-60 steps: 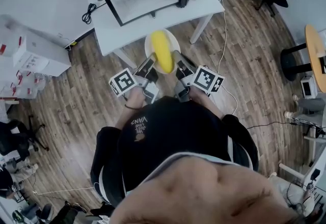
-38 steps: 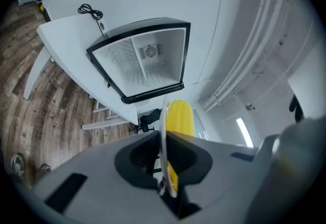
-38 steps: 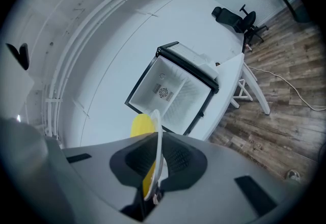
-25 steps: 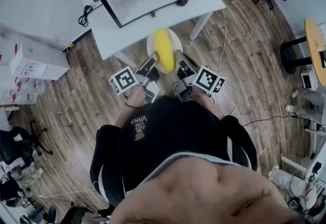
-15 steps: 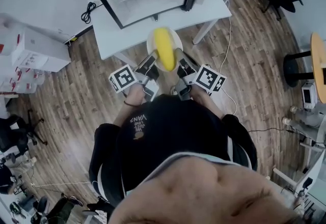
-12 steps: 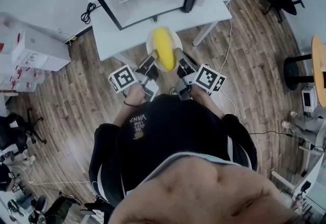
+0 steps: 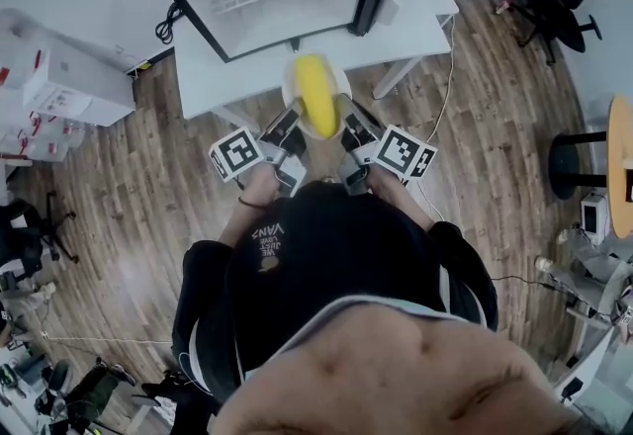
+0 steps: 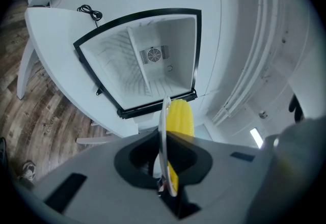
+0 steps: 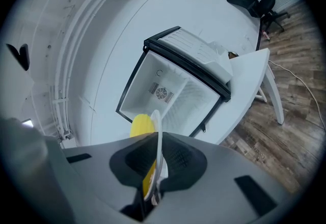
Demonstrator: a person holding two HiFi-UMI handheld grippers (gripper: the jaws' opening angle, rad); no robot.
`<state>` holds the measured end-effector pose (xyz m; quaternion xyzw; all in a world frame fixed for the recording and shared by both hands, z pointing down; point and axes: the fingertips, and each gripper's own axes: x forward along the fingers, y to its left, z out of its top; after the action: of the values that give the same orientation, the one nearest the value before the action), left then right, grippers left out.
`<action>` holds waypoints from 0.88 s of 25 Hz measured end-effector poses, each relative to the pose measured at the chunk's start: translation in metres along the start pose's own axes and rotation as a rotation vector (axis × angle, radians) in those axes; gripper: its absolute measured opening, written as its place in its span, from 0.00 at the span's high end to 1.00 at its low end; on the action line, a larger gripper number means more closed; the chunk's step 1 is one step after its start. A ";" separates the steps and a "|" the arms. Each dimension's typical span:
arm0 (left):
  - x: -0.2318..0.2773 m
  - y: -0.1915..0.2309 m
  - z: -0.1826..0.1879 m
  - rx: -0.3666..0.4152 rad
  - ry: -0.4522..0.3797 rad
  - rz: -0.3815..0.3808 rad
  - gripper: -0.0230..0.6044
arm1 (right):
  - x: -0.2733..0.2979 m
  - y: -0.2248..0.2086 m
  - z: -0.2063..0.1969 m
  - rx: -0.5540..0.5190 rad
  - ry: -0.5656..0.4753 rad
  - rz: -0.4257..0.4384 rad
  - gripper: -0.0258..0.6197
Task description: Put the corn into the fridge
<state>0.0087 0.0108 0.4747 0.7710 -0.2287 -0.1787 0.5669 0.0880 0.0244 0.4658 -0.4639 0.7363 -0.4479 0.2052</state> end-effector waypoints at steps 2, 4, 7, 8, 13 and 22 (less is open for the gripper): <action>0.004 0.002 -0.001 -0.007 -0.015 0.004 0.91 | 0.002 -0.005 0.003 -0.003 0.017 0.004 0.92; 0.008 0.004 -0.003 -0.009 -0.029 0.008 0.91 | 0.002 -0.009 0.005 -0.009 0.033 0.008 0.92; 0.006 0.013 -0.003 -0.008 -0.042 0.050 0.91 | 0.004 -0.011 0.007 -0.011 0.048 0.012 0.92; 0.006 0.015 -0.003 -0.011 -0.045 0.056 0.91 | 0.005 -0.012 0.007 -0.010 0.052 0.013 0.92; 0.014 0.017 0.005 -0.021 -0.051 0.047 0.91 | 0.015 -0.017 0.011 -0.005 0.057 0.012 0.92; 0.030 0.022 0.049 -0.012 -0.038 0.036 0.91 | 0.057 -0.012 0.027 -0.010 0.044 0.005 0.92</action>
<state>0.0041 -0.0502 0.4808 0.7598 -0.2524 -0.1846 0.5701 0.0857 -0.0403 0.4682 -0.4531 0.7441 -0.4535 0.1879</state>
